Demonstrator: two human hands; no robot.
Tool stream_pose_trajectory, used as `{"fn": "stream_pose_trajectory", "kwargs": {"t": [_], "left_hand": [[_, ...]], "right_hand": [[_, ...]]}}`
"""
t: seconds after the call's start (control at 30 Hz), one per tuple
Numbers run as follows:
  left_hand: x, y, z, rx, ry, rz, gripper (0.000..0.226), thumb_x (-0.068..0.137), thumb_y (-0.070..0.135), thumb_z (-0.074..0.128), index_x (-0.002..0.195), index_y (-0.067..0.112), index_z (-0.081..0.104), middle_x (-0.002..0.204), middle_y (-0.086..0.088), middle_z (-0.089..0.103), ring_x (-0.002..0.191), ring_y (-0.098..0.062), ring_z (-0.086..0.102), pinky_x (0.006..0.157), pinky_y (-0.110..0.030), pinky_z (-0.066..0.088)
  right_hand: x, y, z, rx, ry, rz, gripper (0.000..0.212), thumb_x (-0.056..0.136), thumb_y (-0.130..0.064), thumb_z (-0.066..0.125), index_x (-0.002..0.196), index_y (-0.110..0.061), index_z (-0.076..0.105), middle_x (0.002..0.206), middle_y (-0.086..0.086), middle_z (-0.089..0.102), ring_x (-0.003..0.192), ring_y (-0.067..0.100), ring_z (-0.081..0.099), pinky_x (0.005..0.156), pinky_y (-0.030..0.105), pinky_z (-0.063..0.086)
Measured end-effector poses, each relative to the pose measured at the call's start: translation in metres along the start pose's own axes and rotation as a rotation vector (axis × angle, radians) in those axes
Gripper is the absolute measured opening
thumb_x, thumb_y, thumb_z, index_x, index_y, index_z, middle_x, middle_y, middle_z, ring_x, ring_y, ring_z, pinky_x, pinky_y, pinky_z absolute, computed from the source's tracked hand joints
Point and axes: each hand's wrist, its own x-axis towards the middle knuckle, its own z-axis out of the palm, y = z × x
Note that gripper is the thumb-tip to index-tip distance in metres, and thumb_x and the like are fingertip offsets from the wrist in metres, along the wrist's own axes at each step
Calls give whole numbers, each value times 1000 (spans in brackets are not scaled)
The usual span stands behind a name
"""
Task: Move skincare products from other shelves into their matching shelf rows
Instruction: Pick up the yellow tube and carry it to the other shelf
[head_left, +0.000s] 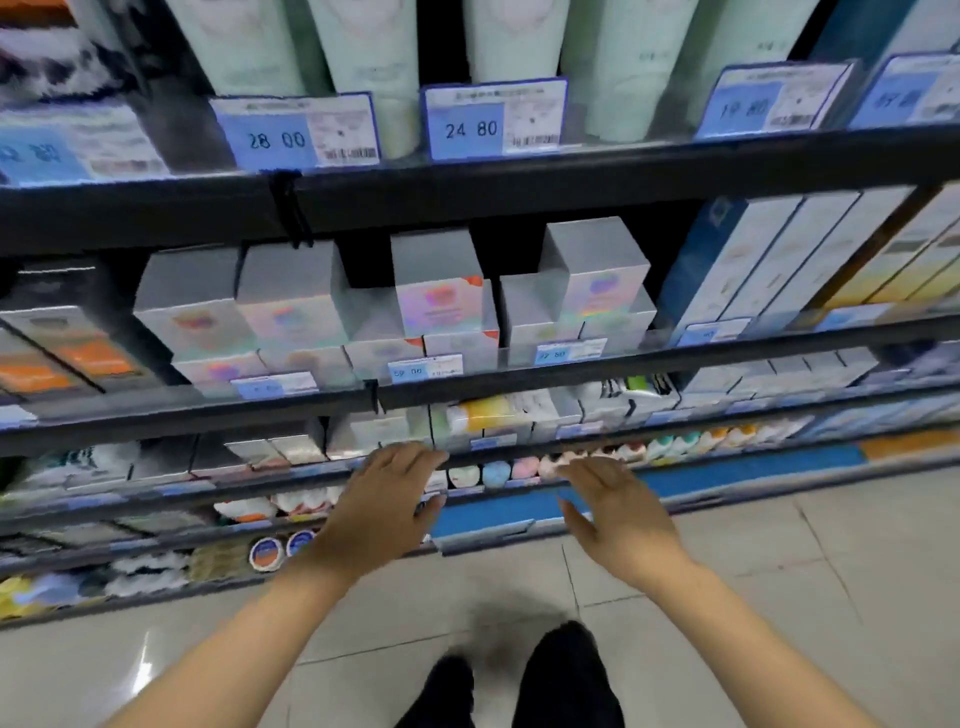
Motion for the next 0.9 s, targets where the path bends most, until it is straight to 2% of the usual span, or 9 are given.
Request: {"fn": "stream_pose_trajectory", "kwargs": {"t": [0.07, 0.13, 0.27, 0.37, 0.47, 0.63, 0.73, 0.8, 0.9], "left_hand": [[14, -11, 8, 8, -11, 62, 50, 83, 41, 43, 121, 14, 59, 117, -5, 63, 105, -27, 61, 90, -40, 49], [29, -15, 18, 18, -27, 97, 50, 84, 38, 51, 127, 12, 57, 124, -7, 60, 110, -29, 59, 94, -41, 46], [63, -16, 39, 45, -75, 114, 60, 91, 37, 52, 145, 18, 35, 149, -3, 36, 134, -26, 33, 112, -36, 24], [87, -19, 56, 70, -77, 110, 59, 92, 37, 49, 145, 19, 32, 152, -1, 29, 139, -23, 23, 114, -38, 22], [106, -25, 73, 96, -52, 99, 59, 89, 34, 54, 143, 15, 35, 149, -4, 32, 137, -27, 25, 108, -45, 31], [128, -28, 94, 167, -46, 29, 62, 92, 26, 53, 147, 17, 26, 149, -8, 28, 131, -35, 33, 101, -49, 37], [127, -29, 97, 188, 25, 47, 60, 89, 21, 61, 143, 15, 36, 139, -14, 41, 120, -40, 43, 85, -54, 49], [118, -26, 95, 137, 93, 108, 60, 82, 14, 70, 136, 10, 45, 129, -19, 51, 110, -42, 52, 74, -50, 55], [93, -11, 84, 55, 206, 221, 59, 67, 9, 83, 121, 2, 60, 114, -19, 61, 95, -39, 59, 68, -44, 56]], "right_hand": [[-8, -7, 9, 5, -5, 69, 42, 83, -37, 44, 109, -14, 68, 102, 4, 69, 93, 27, 66, 76, 35, 55], [-14, -12, 17, 20, 12, 125, 46, 84, -37, 41, 113, -12, 66, 106, 5, 68, 99, 29, 64, 79, 37, 55], [-18, -18, 28, 37, 69, 172, 43, 83, -34, 43, 110, -9, 66, 101, 6, 67, 94, 29, 64, 76, 35, 55], [-20, -17, 37, 43, 72, 201, 42, 84, -33, 43, 109, -9, 65, 101, 7, 67, 93, 29, 63, 76, 35, 55], [-23, -11, 53, 44, 75, 231, 43, 86, -34, 42, 111, -8, 64, 103, 7, 67, 96, 29, 62, 80, 35, 53], [-30, -2, 77, 22, 65, 270, 45, 86, -35, 40, 114, -9, 63, 106, 6, 67, 99, 27, 61, 83, 34, 51], [-35, 1, 83, 17, 45, 288, 44, 86, -35, 41, 114, -10, 63, 108, 6, 67, 100, 27, 62, 83, 34, 52], [-40, 1, 81, 18, 60, 305, 40, 86, -33, 47, 114, -11, 63, 109, 6, 67, 100, 28, 63, 82, 34, 52], [-47, -2, 69, 27, 73, 321, 37, 80, -28, 58, 112, -10, 65, 106, 7, 68, 96, 29, 64, 77, 34, 53]]}}
